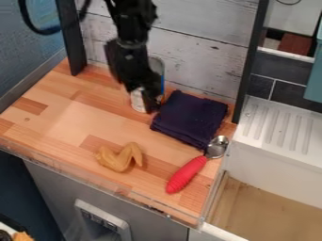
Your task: Déplacer un couillere rouge à coté gauche de la table
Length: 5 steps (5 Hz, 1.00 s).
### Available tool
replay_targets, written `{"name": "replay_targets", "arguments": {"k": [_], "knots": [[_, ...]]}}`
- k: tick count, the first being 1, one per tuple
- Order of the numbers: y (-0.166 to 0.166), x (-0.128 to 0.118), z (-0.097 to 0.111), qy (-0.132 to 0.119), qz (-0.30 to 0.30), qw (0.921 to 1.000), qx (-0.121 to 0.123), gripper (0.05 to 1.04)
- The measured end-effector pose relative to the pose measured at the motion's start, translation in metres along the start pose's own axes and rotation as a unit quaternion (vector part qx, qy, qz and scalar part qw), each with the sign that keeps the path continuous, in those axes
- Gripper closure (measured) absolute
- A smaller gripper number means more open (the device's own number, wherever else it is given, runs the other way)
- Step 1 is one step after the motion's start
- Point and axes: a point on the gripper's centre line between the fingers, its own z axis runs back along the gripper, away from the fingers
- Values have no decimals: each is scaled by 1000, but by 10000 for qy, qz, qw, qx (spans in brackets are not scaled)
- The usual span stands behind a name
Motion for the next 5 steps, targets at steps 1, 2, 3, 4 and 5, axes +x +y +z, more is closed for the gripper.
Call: {"name": "replay_targets", "arguments": {"k": [1,2,3,4,5], "knots": [[28,-12,-6,113,84,9998,117,83],[49,-13,-24,1,282,9993,255,83],[68,-15,-36,-10,412,9988,268,83],[85,-10,-50,-167,555,9975,399,83],[93,-6,-61,-267,619,9971,347,83]]}}
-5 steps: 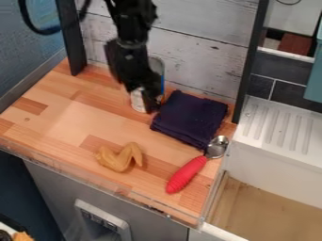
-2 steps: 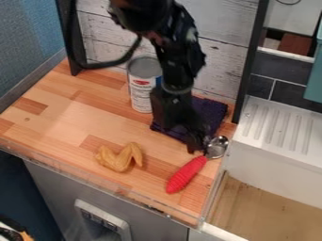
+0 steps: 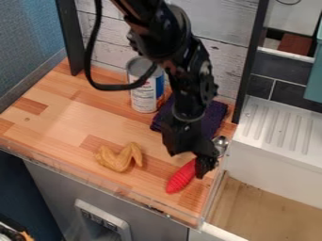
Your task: Déplacer un couillere rouge à coté gauche de la table
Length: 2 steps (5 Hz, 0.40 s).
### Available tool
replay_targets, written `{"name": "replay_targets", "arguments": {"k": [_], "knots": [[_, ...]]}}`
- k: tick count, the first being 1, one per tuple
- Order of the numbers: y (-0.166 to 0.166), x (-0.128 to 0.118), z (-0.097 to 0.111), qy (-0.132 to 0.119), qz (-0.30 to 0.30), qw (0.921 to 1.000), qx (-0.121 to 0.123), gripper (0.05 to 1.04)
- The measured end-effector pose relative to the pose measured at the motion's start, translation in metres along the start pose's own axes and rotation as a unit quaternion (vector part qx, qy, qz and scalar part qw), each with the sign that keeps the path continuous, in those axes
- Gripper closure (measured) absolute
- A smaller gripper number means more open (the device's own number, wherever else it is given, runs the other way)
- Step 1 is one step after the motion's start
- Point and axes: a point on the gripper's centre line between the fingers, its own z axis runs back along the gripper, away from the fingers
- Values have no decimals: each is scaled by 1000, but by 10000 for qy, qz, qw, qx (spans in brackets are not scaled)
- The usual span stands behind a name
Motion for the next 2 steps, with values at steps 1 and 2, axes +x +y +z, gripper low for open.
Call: {"name": "replay_targets", "arguments": {"k": [1,2], "knots": [[3,6,-10,-217,-44,9997,-37,106],[3,6,-14,-285,24,9996,-80,196]]}}
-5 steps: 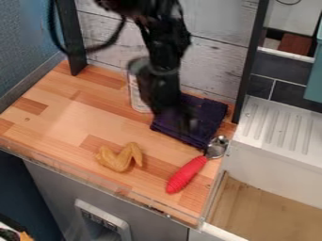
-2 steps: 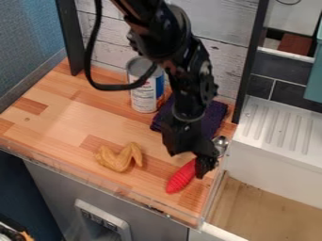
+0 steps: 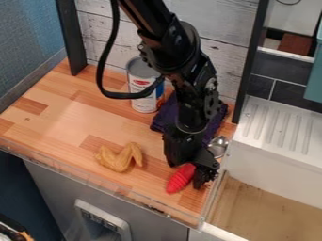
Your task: Déplacer un couillere rouge à coté gauche de la table
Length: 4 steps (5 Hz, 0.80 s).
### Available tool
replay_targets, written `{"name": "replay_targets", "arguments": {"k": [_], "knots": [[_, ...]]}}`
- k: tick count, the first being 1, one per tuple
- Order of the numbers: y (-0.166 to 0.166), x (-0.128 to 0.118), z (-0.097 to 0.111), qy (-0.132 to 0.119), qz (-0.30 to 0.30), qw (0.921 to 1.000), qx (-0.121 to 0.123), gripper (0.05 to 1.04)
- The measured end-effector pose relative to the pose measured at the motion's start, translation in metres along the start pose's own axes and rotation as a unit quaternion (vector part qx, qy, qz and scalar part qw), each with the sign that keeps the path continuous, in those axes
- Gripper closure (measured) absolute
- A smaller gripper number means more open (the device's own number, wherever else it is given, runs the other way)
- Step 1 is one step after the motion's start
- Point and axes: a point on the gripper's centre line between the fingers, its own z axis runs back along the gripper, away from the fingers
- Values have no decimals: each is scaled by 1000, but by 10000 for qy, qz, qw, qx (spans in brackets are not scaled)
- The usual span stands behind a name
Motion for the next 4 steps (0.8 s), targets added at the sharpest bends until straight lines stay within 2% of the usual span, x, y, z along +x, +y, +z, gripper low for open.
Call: {"name": "replay_targets", "arguments": {"k": [1,2,3,4], "knots": [[2,-1,-1,6,84,10000,-25,502],[3,-2,-1,23,57,10000,-14,692],[6,0,-1,-7,-93,9999,104,693],[10,-2,10,148,-294,9989,322,693]]}}
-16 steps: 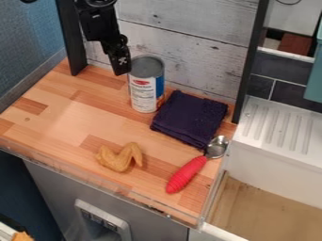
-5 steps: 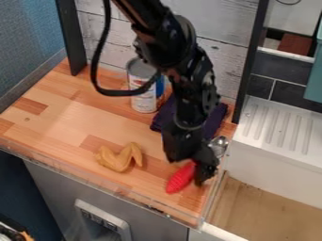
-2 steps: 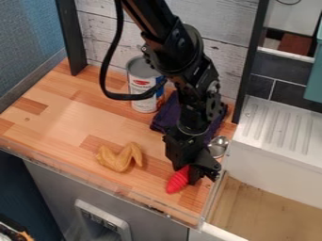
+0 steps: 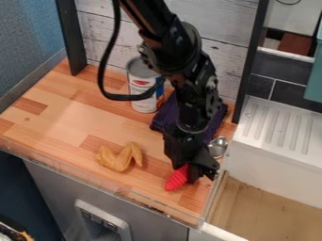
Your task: Déplacer un couillere rouge à coté gauche de la table
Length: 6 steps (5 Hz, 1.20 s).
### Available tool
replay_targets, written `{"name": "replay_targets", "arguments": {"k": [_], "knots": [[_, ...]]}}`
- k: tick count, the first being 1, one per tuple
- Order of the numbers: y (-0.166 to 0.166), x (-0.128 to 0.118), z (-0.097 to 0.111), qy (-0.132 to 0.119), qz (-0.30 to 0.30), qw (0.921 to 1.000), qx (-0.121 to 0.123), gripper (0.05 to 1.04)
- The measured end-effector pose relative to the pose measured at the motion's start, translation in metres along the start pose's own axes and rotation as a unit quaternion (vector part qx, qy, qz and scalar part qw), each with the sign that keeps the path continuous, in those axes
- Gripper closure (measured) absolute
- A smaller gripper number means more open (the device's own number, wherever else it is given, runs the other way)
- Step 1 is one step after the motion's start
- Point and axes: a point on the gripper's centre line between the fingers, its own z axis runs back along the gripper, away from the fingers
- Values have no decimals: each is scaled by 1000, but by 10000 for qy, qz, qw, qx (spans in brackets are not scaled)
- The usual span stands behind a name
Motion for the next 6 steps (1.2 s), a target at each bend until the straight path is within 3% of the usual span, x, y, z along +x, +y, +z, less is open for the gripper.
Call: {"name": "replay_targets", "arguments": {"k": [1,3,5,6], "knots": [[3,-5,25,417,-135,9990,76,693],[-13,7,74,891,-182,9959,20,694],[-85,33,112,877,251,9954,-292,694],[-123,44,117,783,579,9940,-500,694]]}}
